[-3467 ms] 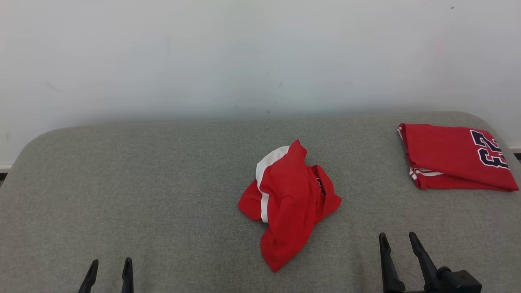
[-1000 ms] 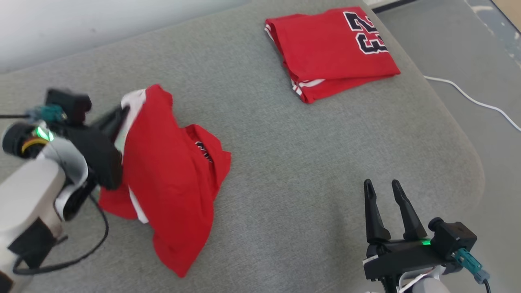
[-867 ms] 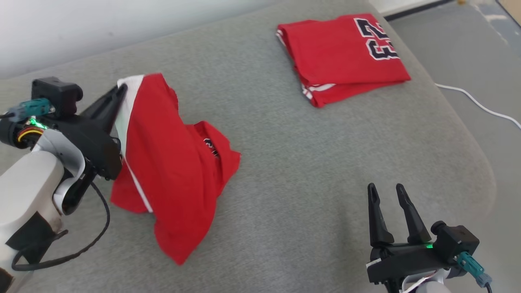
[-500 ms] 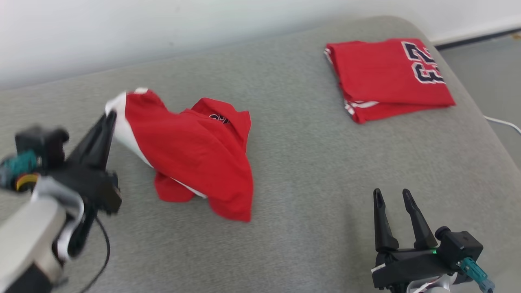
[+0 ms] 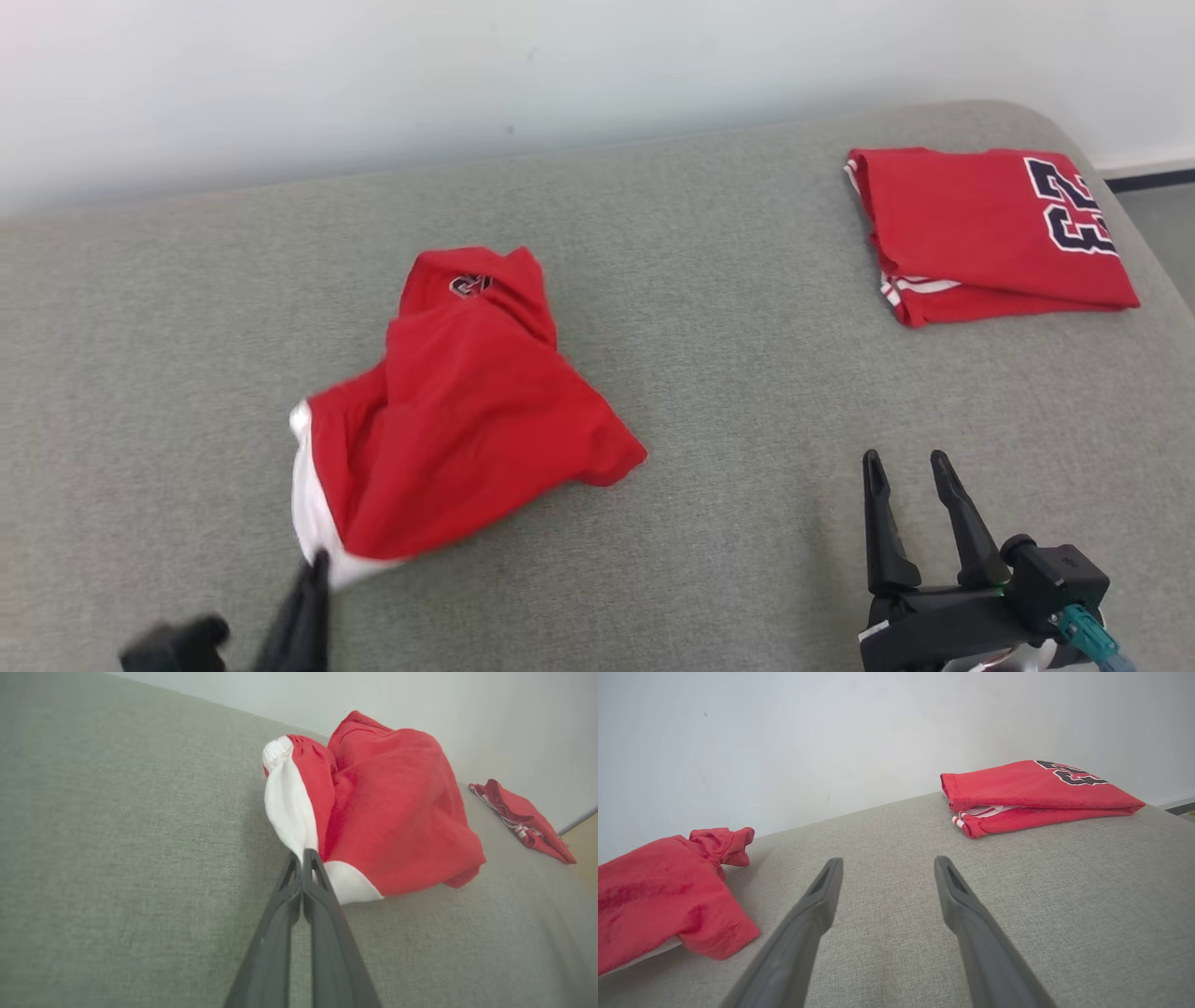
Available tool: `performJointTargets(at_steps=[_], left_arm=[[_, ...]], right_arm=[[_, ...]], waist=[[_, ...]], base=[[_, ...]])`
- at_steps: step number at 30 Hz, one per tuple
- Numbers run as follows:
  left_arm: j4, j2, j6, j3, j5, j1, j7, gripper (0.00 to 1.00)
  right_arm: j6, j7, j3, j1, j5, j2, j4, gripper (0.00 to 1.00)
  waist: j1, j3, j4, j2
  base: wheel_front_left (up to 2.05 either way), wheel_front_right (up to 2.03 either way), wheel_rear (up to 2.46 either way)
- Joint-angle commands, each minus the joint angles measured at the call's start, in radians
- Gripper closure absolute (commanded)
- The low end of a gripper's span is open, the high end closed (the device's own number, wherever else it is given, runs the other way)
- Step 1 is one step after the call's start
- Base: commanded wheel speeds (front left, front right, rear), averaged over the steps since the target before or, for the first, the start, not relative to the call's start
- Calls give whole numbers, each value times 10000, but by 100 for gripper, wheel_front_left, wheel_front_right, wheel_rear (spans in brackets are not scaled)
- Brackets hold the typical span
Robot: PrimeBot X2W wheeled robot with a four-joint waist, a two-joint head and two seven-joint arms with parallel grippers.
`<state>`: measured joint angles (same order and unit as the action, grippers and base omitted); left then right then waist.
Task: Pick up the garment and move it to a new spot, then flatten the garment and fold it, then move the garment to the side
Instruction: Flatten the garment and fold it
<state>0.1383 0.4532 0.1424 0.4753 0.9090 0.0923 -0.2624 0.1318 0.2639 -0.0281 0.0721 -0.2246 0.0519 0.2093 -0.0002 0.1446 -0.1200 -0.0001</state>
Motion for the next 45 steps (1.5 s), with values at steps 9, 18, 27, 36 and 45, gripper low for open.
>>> performJointTargets(at_steps=[9,18,27,36,45], left_arm=[[1311,-1630,-925,-728,-1181,-965,-30,31],[634,-1708,-1198,-2201,-2826,-695,-30,0],[759,-902,-1353,-2577,-3148,392,271,0],[1946,-381,-1614,-2628,-3106,1367,736,0],[3393,-629,-1756,-2382,-2910,1810,1107,5]], right_arm=[[-27,0,14,-143,243,-31,65,0],[-27,0,23,-220,264,-31,112,0],[-27,1,168,-176,41,-31,206,0],[-27,0,150,-79,-6,-31,184,0],[-27,0,104,-10,-24,-34,201,0]], waist=[[2,-122,339,1],[2,-338,369,1],[2,-287,-165,1],[2,116,-826,1],[2,309,-1144,1]], base=[[0,0,0],[0,0,0],[0,0,0],[0,0,0],[0,0,0]])
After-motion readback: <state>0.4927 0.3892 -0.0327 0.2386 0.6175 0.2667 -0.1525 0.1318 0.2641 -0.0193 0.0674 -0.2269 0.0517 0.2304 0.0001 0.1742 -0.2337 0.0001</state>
